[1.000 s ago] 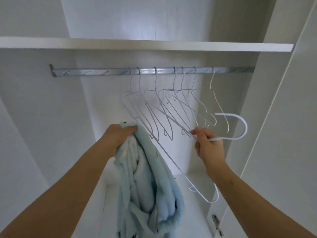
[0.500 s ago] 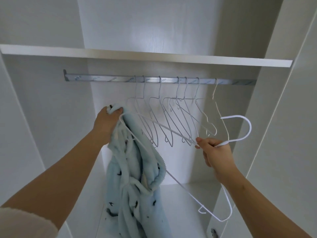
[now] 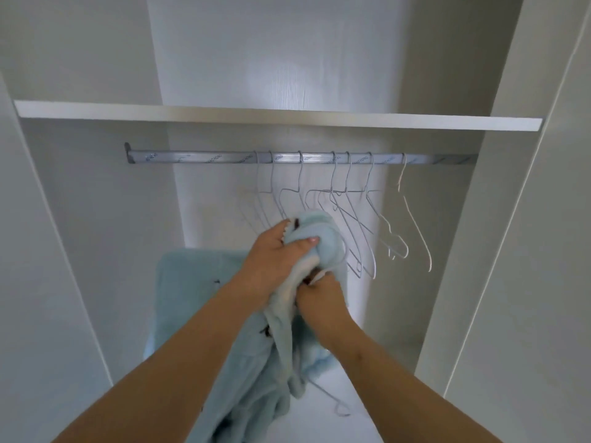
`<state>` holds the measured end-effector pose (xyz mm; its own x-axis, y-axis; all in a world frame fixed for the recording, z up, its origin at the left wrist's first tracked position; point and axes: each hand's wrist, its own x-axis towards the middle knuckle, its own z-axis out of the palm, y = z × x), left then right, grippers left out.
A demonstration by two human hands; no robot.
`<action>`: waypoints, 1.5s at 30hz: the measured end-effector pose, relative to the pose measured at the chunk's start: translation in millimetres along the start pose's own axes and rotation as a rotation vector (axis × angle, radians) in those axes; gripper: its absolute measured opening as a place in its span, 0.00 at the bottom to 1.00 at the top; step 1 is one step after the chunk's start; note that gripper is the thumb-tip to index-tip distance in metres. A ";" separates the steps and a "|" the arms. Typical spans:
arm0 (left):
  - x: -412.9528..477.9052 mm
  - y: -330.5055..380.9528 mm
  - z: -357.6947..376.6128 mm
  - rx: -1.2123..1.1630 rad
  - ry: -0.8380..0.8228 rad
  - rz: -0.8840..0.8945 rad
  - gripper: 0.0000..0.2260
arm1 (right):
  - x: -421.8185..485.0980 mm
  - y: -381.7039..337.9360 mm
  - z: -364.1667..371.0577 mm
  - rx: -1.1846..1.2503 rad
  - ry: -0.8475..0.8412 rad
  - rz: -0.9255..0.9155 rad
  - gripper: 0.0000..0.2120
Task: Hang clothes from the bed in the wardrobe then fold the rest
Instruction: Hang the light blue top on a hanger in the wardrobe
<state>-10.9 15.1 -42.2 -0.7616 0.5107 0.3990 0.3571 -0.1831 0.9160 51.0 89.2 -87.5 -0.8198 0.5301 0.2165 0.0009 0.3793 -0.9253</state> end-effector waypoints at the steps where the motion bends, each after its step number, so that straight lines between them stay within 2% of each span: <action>1: -1.4 2.5 -4.6 -0.024 0.027 0.005 0.11 | 0.6 -1.4 4.3 0.065 0.023 0.004 0.15; 2: -0.3 1.7 -14.6 -0.008 0.064 0.041 0.08 | 1.4 -1.5 4.7 0.160 0.061 0.015 0.16; 3: -0.1 0.6 -28.0 0.124 0.094 0.105 0.03 | 3.4 -0.4 1.1 0.233 0.114 0.029 0.16; 6: 2.7 -4.1 -61.9 0.884 0.043 0.334 0.27 | 13.4 0.7 -13.3 0.256 0.210 0.026 0.17; 7: 5.3 -7.5 -65.4 1.064 -0.034 0.397 0.29 | 16.4 -0.5 -14.4 0.260 0.210 0.020 0.17; 8: 5.7 -8.8 -66.3 1.133 -0.130 0.381 0.27 | 18.3 -1.4 -13.7 0.267 0.206 0.022 0.16; 10: 5.2 -9.9 -63.8 1.078 -0.278 0.254 0.20 | 20.3 -2.7 -11.9 0.244 0.195 0.021 0.15; 12: 5.6 -14.8 -62.0 1.064 -0.315 0.190 0.22 | 20.0 -5.7 -11.5 0.199 0.185 -0.025 0.13; 14: 6.1 -19.9 -61.8 1.004 -0.177 0.209 0.21 | 18.7 -11.3 -10.1 0.152 0.257 -0.138 0.09; 15: 5.7 -21.9 -60.7 0.935 -0.077 0.215 0.19 | 17.5 -13.8 -9.1 0.136 0.350 -0.230 0.08; 17: 7.5 -25.1 -59.5 0.753 0.084 0.219 0.15 | 11.4 -9.8 -7.7 0.133 0.552 -0.450 0.11; 19: 10.4 -22.2 -60.4 0.591 0.174 0.224 0.13 | 0.6 9.9 -8.2 0.054 0.562 -0.548 0.16; 20: 11.9 -18.2 -61.3 0.548 0.194 0.241 0.12 | -4.4 24.3 -8.8 -0.017 0.503 -0.516 0.18; 22: 15.9 -6.7 -62.6 0.503 0.189 0.293 0.12 | -9.8 51.5 -9.4 -0.183 0.382 -0.324 0.21; 25: 22.5 7.8 -60.9 0.430 0.165 0.375 0.11 | -3.1 75.7 -12.1 -0.352 0.234 0.140 0.14; 26: 23.9 12.0 -59.5 0.413 0.162 0.392 0.10 | 0.4 81.6 -13.1 -0.377 0.132 0.301 0.20; 27: 25.6 15.2 -58.6 0.400 0.162 0.408 0.10 | 3.4 86.0 -12.4 -0.322 0.005 0.446 0.24; 29: 29.0 19.8 -60.4 0.387 0.169 0.438 0.11 | 3.8 90.2 -9.1 0.010 -0.202 0.701 0.15; 30: 30.0 21.4 -63.7 0.383 0.167 0.448 0.13 | 4.2 93.8 -9.2 0.194 -0.228 0.800 0.09; 32: 31.3 21.2 -77.0 0.417 0.164 0.471 0.14 | 11.3 98.7 -14.4 0.536 -0.142 0.845 0.05; 35: 29.3 12.6 -101.3 0.570 0.140 0.427 0.12 | 33.2 86.8 -41.4 0.899 -0.007 0.717 0.07; 37: 29.2 1.3 -113.5 0.635 0.147 0.371 0.12 | 40.7 71.6 -59.7 1.005 0.017 0.624 0.10; 39: 28.9 -8.4 -121.5 0.642 0.187 0.333 0.13 | 43.0 59.0 -72.2 1.014 0.022 0.595 0.12; 42: 29.4 -15.9 -128.9 0.628 0.250 0.303 0.07 | 44.1 42.0 -85.1 0.975 -0.051 0.554 0.15; 43: 30.2 -18.2 -130.7 0.639 0.262 0.290 0.06 | 44.5 38.4 -90.1 0.983 -0.070 0.556 0.17; 45: 31.1 -21.1 -131.9 0.680 0.287 0.268 0.10 | 45.1 34.4 -101.3 1.008 -0.090 0.585 0.29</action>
<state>-113.5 -76.0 -43.5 -0.6793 0.2676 0.6833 0.7307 0.3327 0.5961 72.1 203.0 -78.0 -0.8826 0.3534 -0.3101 -0.0296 -0.7000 -0.7135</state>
